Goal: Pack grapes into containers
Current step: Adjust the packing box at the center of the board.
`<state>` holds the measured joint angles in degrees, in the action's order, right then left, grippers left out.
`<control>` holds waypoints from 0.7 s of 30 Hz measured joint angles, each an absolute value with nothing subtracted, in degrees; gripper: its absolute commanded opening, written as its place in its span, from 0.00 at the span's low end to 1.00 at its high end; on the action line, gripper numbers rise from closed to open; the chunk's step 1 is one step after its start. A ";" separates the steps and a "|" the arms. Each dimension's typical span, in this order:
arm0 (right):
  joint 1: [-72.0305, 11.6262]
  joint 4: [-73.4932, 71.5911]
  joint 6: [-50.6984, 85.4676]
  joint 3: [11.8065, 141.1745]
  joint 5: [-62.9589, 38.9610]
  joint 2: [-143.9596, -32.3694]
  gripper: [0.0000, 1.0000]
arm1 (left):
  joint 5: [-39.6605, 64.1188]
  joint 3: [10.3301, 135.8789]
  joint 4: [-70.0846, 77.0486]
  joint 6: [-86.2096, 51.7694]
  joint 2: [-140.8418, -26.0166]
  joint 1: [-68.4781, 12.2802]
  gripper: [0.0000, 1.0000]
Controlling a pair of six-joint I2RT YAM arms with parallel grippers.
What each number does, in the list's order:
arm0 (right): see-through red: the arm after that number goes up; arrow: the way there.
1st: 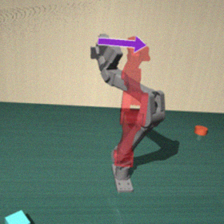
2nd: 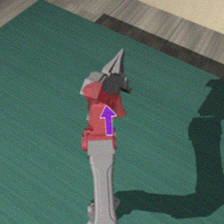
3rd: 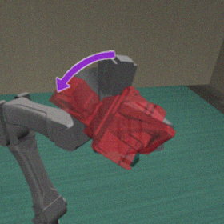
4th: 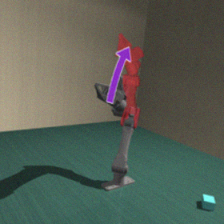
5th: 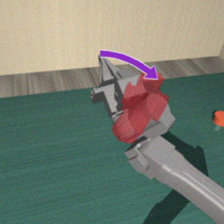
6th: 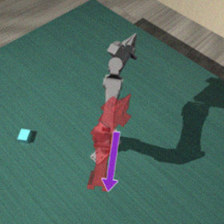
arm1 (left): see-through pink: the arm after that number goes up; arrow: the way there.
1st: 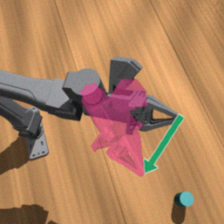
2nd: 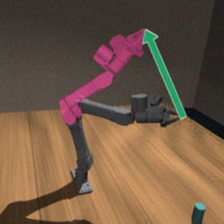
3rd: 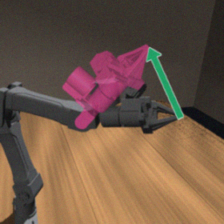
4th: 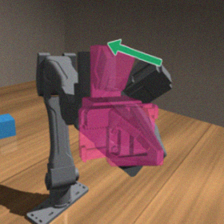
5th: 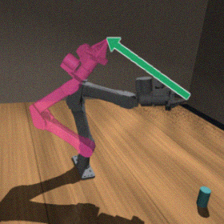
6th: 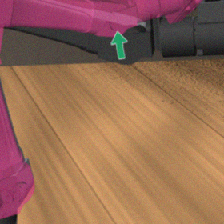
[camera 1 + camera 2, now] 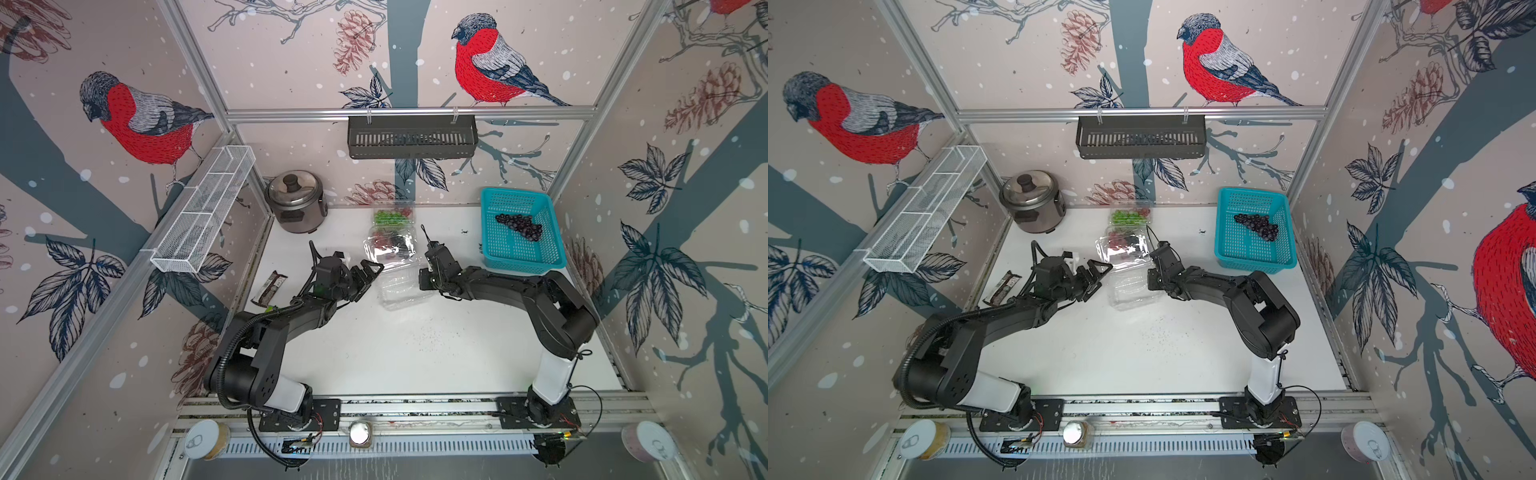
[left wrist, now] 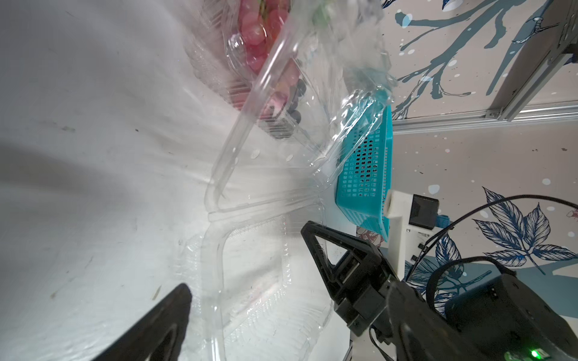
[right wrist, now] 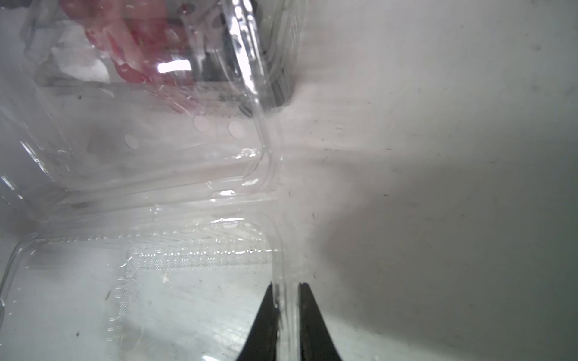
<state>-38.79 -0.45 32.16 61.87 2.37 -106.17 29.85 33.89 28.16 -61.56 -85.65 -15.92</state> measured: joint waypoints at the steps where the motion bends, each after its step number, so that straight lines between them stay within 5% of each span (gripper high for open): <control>1: -38.63 -0.71 33.06 61.78 1.93 -106.24 0.21 | 29.87 34.22 28.23 -61.54 -86.06 -15.92 0.97; 21: -37.23 -2.26 34.24 61.17 0.03 -101.80 0.65 | 29.82 38.65 26.70 -58.57 -90.35 -15.75 0.97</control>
<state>-37.23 -2.26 34.24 61.17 0.03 -101.80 29.82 38.65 26.70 -58.57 -90.35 -15.75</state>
